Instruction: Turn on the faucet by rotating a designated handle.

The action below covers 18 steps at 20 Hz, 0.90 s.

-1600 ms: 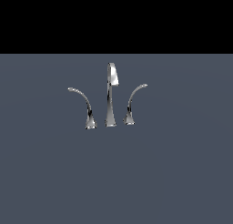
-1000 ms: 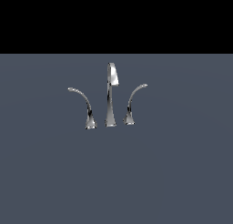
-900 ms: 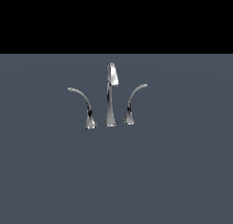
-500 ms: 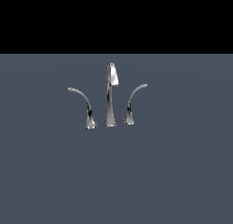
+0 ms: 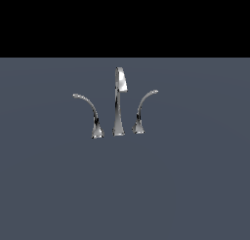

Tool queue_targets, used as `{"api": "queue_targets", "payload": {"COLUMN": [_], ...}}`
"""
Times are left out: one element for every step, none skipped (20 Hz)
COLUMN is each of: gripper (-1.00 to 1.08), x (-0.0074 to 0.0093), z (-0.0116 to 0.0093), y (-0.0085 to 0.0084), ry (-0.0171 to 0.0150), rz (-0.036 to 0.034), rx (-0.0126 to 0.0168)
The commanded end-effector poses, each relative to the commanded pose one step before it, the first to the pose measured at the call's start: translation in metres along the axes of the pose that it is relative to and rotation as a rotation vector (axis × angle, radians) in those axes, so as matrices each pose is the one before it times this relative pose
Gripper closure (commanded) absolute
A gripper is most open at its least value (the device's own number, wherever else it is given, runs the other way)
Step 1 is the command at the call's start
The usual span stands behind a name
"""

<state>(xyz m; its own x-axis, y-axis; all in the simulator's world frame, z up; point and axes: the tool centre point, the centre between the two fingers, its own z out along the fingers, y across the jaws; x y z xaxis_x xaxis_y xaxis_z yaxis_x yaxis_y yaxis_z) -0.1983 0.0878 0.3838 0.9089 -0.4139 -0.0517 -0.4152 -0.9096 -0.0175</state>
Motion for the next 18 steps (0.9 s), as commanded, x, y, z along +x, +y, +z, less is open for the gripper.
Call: {"api": "queue_targets", "payload": {"gripper": [1.08,1.08,1.08,1.08,1.08,1.08,1.08,1.08,1.08,1.08,1.08,1.08,1.08,1.08,1.08,1.08,1.08,1.08], "x": [0.00476,0.00192,0.00193,0.00193,0.00193,0.00194,0.00193,0.00193,0.00193,0.00193,0.00193,0.00193,0.00192,0.00192,0.00191,0.00191,0.0019,0.0019], "z": [0.01154,0.0045,0.00449,0.00448,0.00447,0.00445,0.00442,0.0044,0.00437,0.00434,0.00431,0.00427,0.00423,0.00419,0.00415,0.00411,0.00407,0.00403], "y": [-0.01306,-0.00517,-0.00516,-0.00515,-0.00514,-0.00512,-0.00511,-0.00508,-0.00505,-0.00502,-0.00499,-0.00495,-0.00491,-0.00487,-0.00483,-0.00478,-0.00473,-0.00468], "ry": [0.00241,0.00095,0.00094,0.00093,0.00092,0.00092,0.00091,0.0009,0.00089,0.00089,0.00088,0.00088,0.00088,0.00088,0.00088,0.00089,0.00089,0.0009], "rz": [0.05226,0.02021,0.02017,0.02012,0.02003,0.01997,0.01987,0.01976,0.01965,0.01953,0.01938,0.01924,0.01908,0.01893,0.01876,0.0186,0.01842,0.01827], "rx": [0.00197,0.00054,0.00055,0.00056,0.00056,0.00057,0.00057,0.00057,0.00057,0.00057,0.00057,0.00056,0.00055,0.00054,0.00053,0.00051,0.0005,0.00048]}}
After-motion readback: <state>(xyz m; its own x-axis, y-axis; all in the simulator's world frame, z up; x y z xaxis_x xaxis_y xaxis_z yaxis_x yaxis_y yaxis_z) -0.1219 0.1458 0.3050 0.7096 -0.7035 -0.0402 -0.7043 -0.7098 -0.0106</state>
